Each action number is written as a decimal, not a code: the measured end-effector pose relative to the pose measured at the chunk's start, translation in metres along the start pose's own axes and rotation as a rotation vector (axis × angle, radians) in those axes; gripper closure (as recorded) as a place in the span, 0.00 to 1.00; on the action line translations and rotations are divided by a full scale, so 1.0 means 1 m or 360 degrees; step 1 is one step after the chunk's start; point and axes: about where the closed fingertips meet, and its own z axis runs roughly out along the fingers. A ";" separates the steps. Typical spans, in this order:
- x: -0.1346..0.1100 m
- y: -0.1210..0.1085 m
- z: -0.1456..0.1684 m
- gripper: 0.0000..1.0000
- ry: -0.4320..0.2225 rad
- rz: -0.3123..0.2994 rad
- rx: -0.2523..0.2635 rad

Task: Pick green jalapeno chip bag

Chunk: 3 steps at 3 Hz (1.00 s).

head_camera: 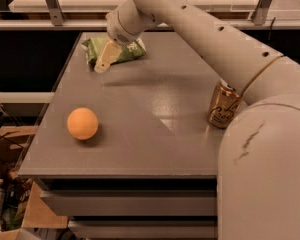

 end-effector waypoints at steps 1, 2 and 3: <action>-0.006 -0.002 0.011 0.00 -0.0072 0.0061 -0.0031; -0.005 -0.003 0.020 0.00 -0.0128 0.0144 -0.0048; 0.003 -0.004 0.027 0.00 -0.0139 0.0215 -0.0054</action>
Offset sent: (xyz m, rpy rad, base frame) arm 0.0173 0.0157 -0.0096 0.1703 0.1141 -0.0276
